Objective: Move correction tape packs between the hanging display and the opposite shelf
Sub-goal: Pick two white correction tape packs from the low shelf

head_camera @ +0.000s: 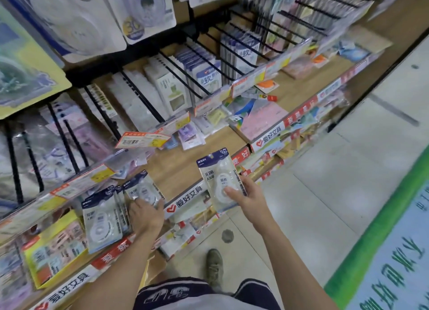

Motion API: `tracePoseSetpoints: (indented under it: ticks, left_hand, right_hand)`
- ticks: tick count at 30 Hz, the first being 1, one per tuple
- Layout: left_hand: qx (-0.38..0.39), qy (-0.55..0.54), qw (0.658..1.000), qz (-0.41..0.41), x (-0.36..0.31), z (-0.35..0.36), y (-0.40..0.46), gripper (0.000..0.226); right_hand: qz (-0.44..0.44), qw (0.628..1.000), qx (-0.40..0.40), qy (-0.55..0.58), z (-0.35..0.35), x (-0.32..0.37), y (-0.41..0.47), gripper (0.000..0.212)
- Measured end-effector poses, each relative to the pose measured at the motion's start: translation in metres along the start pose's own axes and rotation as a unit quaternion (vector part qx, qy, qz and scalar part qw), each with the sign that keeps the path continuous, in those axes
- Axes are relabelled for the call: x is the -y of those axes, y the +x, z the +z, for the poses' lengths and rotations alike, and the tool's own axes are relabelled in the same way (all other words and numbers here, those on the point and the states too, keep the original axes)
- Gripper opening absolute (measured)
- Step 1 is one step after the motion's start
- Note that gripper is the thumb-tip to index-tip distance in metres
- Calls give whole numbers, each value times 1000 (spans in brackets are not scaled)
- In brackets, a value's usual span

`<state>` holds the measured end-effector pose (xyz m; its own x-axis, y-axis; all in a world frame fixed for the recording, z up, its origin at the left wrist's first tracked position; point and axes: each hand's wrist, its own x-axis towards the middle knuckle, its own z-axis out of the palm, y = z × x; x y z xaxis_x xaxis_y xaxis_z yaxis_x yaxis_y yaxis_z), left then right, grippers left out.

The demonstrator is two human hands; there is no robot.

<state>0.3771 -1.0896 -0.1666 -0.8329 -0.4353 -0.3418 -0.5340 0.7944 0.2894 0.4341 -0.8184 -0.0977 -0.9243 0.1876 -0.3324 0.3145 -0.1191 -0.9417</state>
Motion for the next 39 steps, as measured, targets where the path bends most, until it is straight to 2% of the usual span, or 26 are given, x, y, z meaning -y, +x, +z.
tracePoseSetpoints:
  ticks: [4, 8, 15, 20, 26, 30, 35, 39]
  left_hand:
    - [-9, -46, 998, -53, 2, 3, 3, 86]
    - [-36, -101, 992, -68, 0, 4, 3, 81]
    - [-41, -210, 976, -35, -8, -4, -2, 69]
    - [-9, -230, 973, -22, -7, -8, 9, 72]
    - [-8, -298, 954, -26, -10, -17, 9, 51]
    - [31, -345, 936, -60, -11, -21, 14, 64]
    - [95, -359, 926, -65, -14, -31, 15, 52]
    - [142, -411, 898, -63, -10, -41, 17, 48]
  right_hand:
    - [-13, 1000, -2, -1, -4, 0, -4, 48]
    - [-10, 1000, 1, -15, -7, -2, -5, 34]
    - [-5, 999, 11, -38, 0, 1, -6, 31]
    - [4, 999, 21, -43, 7, 4, -6, 32]
    - [9, 998, 25, -57, 12, 4, -8, 26]
    - [19, 999, 20, -45, 13, -1, -10, 30]
    - [38, 999, 18, -32, 14, -5, -8, 36]
    - [60, 998, 16, -15, 22, -7, -3, 38]
